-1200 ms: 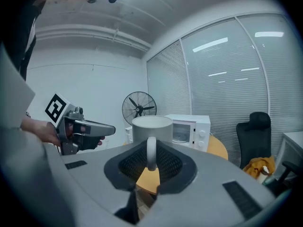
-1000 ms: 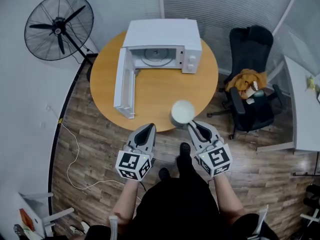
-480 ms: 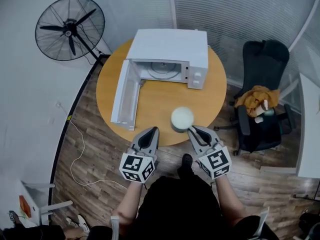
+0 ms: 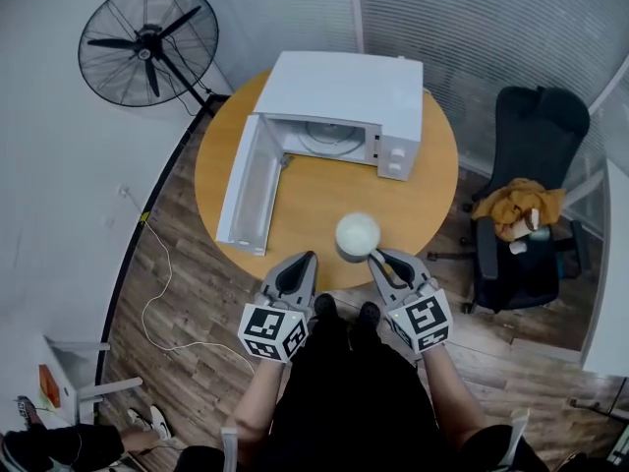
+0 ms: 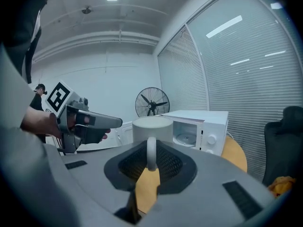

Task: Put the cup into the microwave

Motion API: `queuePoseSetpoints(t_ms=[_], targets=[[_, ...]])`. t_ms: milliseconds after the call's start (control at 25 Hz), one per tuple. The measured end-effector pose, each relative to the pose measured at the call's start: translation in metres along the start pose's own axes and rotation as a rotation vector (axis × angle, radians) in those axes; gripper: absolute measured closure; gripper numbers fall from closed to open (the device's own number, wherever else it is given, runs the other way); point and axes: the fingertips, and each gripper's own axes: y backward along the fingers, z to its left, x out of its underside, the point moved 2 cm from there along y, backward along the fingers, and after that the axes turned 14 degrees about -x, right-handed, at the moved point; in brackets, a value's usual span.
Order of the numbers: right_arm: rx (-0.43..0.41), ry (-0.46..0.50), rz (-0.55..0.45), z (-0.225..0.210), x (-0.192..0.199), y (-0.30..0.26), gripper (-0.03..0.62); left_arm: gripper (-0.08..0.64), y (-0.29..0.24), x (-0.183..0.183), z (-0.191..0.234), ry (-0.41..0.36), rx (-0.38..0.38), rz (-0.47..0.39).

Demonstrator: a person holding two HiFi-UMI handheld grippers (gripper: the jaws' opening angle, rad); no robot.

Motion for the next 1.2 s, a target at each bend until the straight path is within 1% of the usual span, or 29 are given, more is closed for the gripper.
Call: queuePoseSetpoints(t_ms=[280,520,720,880,1000,1200], targets=[[-0.006,-0.028,0.009,-0.021,0.001,-0.016,0.540,0.566,-0.023,-0.001,0.006,0.002,-0.004,0.019],[0.028,-0.046,0.035,-0.045,-0.001,-0.032,0.540,0.565,-0.056,-0.004,0.021,0.013,0.016,0.025],[0.054,-0.051,0.065,-0.068,-0.003,-0.052,0.540,0.565,-0.087,-0.010,0.029,0.002,0.055,0.026],[0.057,-0.064,0.078,-0.084,-0.003,-0.072,0.540,0.566,-0.110,-0.018,0.042,0.007,0.073,0.021],[0.077,-0.065,0.091,-0.096,-0.003,-0.088,0.540,0.565,-0.124,-0.023,0.051,0.010,0.087,0.015],[0.110,-0.060,0.102,-0.112,-0.004,-0.114,0.540,0.565,-0.143,-0.030,0.060,0.017,0.165,-0.014]])
